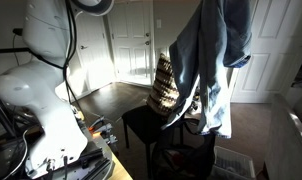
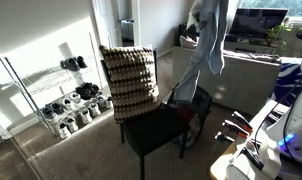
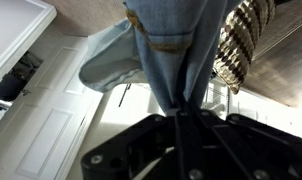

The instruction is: Put the jean trousers into the washing basket

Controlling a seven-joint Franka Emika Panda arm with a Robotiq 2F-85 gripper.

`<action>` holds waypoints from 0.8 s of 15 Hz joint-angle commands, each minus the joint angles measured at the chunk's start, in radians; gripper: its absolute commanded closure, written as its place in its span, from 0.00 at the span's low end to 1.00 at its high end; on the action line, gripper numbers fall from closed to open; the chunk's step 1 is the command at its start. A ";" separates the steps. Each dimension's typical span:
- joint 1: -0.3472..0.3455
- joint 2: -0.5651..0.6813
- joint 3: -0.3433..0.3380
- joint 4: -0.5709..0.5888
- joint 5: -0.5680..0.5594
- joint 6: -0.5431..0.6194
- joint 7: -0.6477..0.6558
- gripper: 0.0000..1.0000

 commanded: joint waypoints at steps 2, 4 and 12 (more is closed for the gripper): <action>-0.086 -0.031 0.038 0.002 0.062 -0.028 -0.014 1.00; -0.126 -0.031 0.056 0.002 0.105 -0.038 0.003 1.00; -0.211 -0.064 0.073 0.002 0.160 -0.013 0.012 1.00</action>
